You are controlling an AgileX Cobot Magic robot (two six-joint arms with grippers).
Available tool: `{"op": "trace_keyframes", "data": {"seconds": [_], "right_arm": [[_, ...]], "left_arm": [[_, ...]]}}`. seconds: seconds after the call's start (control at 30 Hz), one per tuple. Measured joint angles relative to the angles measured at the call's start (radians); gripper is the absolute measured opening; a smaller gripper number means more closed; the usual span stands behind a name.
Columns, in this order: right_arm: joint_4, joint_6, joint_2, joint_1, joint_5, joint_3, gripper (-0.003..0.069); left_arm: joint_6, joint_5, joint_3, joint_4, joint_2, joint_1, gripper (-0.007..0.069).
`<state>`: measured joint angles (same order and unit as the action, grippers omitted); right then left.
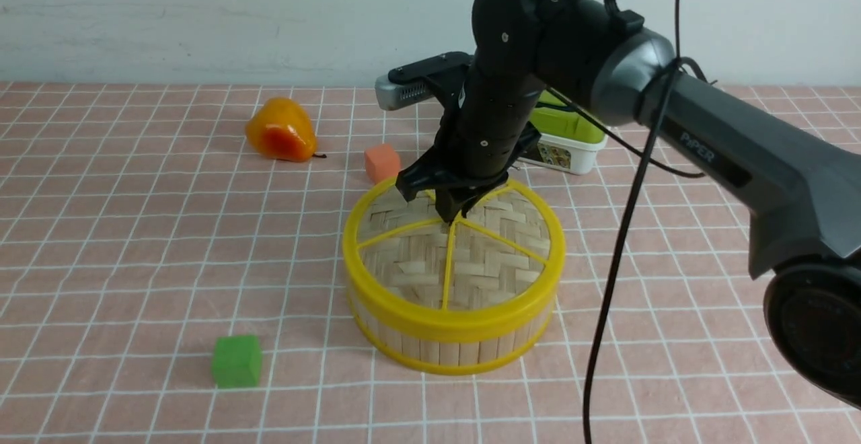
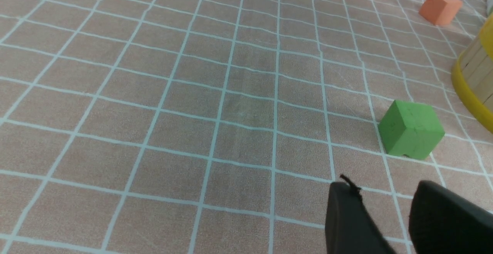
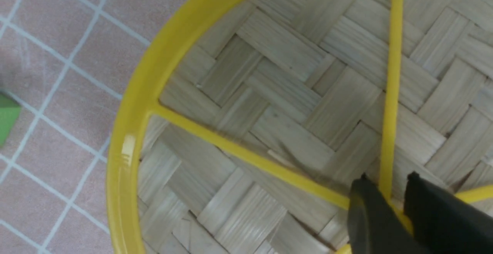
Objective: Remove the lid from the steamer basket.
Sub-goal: Use the right arm to lift the lid of the steamer, then use the right arm to place the steamer lid on the table
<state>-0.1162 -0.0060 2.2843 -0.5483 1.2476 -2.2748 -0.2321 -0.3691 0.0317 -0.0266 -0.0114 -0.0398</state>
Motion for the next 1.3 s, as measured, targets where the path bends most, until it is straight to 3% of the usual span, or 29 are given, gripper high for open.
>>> {"op": "trace_keyframes", "data": {"seconds": [0.27,0.37,0.57,0.73,0.93,1.17,1.3], "right_arm": [[-0.017,-0.041,-0.221,0.038,0.001,0.034,0.0076],[-0.016,-0.068,-0.408,0.150,-0.001,0.159,0.0076],[0.011,-0.109,-0.541,0.382,0.000,0.501,0.0076],[0.007,-0.119,-0.515,0.496,-0.184,0.746,0.0076],[-0.013,-0.126,-0.432,0.508,-0.408,0.845,0.0076],[-0.038,-0.129,-0.350,0.508,-0.455,0.845,0.0076],[-0.046,-0.129,-0.320,0.508,-0.462,0.843,0.0116]], "left_arm": [[0.000,0.000,0.000,0.000,0.000,0.000,0.0239],[0.000,0.000,0.000,0.000,0.000,0.000,0.0239],[0.000,0.000,0.000,0.000,0.000,0.000,0.0239],[0.000,0.000,0.000,0.000,0.000,0.000,0.0239],[0.000,0.000,0.000,0.000,0.000,0.000,0.0239],[0.000,0.000,0.000,0.000,0.000,0.000,0.0239],[0.000,0.000,0.000,0.000,0.000,0.000,0.0239]]}}
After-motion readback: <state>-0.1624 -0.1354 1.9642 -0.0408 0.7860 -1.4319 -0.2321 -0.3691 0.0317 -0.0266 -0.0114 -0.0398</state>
